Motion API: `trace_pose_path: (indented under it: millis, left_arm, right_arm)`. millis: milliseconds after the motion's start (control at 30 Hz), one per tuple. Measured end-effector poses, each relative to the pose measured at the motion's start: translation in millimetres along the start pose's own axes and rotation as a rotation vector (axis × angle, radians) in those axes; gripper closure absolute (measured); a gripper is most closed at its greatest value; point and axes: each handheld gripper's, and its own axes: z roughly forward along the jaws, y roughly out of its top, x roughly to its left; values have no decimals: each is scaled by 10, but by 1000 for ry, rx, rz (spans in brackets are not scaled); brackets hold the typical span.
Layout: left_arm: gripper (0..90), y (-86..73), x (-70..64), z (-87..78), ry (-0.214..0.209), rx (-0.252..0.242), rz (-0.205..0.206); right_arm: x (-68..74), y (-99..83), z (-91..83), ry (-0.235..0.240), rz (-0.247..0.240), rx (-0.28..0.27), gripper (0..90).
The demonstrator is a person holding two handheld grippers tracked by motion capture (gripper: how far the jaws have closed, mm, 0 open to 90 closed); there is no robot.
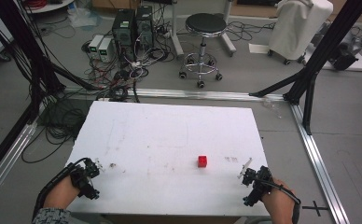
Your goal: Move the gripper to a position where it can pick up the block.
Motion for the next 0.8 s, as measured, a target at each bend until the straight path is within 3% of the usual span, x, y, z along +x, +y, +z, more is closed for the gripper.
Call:
trace_pose_path:
  millis: [233, 367, 533, 667, 800]
  left_arm:
    - [214, -17, 22, -10, -2, -7, -10]
    - [214, -20, 23, -25, 1, -12, -12]
    - [213, -27, 26, -34, 2, -15, -9]
    - [213, -18, 20, -34, -2, -14, -4]
    - [213, -14, 14, -34, -5, -17, -5]
  right_arm:
    - [-41, -7, 44, 0, -7, 5, 30]
    - [-80, -13, 47, 37, -7, -8, 30]
    - [-137, -13, 68, 38, -24, -1, 30]
    - [-232, 11, 44, 55, -55, -22, 30]
    - [-358, 38, -10, 52, -50, -56, 30]
